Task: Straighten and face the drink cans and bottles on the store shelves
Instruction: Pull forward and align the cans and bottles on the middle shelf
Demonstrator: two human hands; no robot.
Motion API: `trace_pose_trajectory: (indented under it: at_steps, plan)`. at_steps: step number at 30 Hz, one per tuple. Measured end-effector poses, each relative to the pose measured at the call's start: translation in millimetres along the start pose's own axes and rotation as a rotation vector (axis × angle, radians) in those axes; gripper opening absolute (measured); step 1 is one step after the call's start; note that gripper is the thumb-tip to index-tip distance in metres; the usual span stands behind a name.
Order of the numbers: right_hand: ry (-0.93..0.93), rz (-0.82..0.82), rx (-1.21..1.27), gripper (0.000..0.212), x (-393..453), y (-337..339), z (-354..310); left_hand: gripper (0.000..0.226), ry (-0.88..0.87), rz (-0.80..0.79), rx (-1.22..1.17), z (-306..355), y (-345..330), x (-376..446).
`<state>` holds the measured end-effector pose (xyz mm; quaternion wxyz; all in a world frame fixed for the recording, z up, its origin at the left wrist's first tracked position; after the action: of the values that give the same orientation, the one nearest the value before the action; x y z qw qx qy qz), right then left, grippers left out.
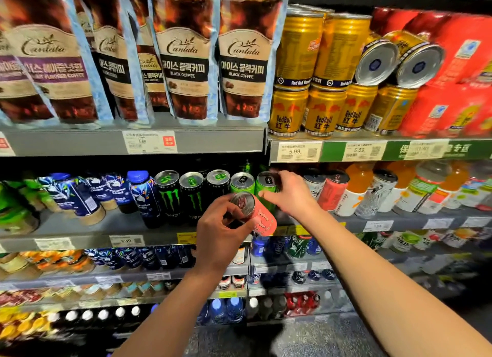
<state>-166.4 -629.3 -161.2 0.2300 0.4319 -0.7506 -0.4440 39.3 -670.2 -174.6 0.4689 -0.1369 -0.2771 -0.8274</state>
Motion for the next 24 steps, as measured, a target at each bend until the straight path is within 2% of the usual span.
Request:
trace_pose_trajectory:
  at_steps: [2, 4, 10, 13, 16, 19, 21, 24]
  plan:
    - [0.031, 0.000, 0.068, 0.068, -8, 0, 5, 0.033, 0.001, 0.001, 0.000, 4, -8, 1]
    - [0.043, 0.043, 0.116, 0.067, -17, 4, 15, 0.031, 0.008, 0.003, -0.002, 8, -18, 1]
    - [0.084, 0.208, 0.228, 0.036, -44, 25, 56, 0.035, 0.019, 0.071, 0.055, 27, -48, 3]
    - [0.081, 0.208, 0.282, 0.026, -50, 30, 81, 0.037, 0.017, 0.129, 0.116, 41, -65, 2]
    - [0.133, 0.198, 0.361, 0.007, -54, 38, 99, 0.034, 0.016, 0.177, 0.157, 49, -83, 1]
    - [0.281, 0.251, 0.388, 0.017, -62, 48, 105, 0.036, 0.036, 0.232, 0.212, 51, -96, 4]
    - [0.205, 0.189, 0.415, 0.025, -61, 49, 118, 0.034, 0.052, 0.242, 0.245, 53, -106, 5]
    - [0.149, 0.103, 0.398, 0.022, -57, 46, 131, 0.029, 0.073, 0.261, 0.278, 57, -116, 8]
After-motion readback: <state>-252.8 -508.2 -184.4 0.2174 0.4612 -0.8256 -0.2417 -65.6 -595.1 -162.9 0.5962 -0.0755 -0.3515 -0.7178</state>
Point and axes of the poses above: each hand's wrist, its own x-axis towards the middle knuckle, its own y-axis out of the back of the hand, z = x × y, the point moved 7 cm from there along x, towards the middle knuckle, and after that the axes turned 7 degrees about -z, right-handed, at the moved point
